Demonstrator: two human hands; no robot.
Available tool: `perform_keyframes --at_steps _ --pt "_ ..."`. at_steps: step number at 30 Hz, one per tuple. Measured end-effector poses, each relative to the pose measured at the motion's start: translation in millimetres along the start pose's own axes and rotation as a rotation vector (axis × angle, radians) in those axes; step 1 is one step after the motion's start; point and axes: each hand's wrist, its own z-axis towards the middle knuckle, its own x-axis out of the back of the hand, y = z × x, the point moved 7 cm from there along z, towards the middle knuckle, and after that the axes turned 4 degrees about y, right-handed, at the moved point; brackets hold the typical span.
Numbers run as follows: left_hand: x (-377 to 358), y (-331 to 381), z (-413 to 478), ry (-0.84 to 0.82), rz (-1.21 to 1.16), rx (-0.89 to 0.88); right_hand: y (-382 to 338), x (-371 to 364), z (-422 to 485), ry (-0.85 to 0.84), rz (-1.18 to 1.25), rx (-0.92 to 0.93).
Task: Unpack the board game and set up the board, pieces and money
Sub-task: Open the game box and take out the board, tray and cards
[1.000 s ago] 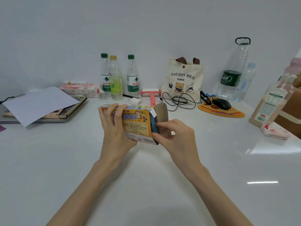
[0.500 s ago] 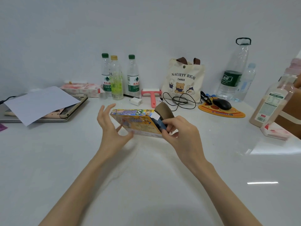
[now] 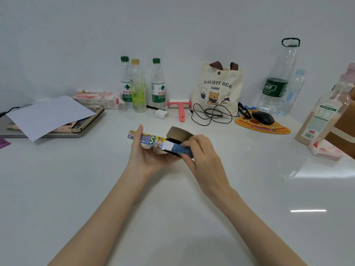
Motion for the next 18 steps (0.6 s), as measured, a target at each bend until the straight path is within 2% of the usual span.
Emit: perform_keyframes --at_steps 3,8,11,13,18 --pt "5.6 12.0 3.5 0.134 0.030 -0.120 3.9 4.1 -0.4 0.041 0.002 -0.032" --pt "9.9 27.9 6.3 0.175 0.030 -0.231 14.4 15.7 -1.3 0.027 -0.029 -0.036" --pt "11.0 33.9 10.8 0.173 0.045 -0.245 25.4 23.6 -5.7 0.017 -0.047 -0.150" --pt "13.1 38.1 13.2 0.185 0.049 -0.267 40.5 23.8 -12.0 -0.034 0.023 -0.341" --pt "14.6 35.5 16.4 0.197 0.078 -0.286 57.6 1.5 -40.7 -0.248 0.681 -0.994"
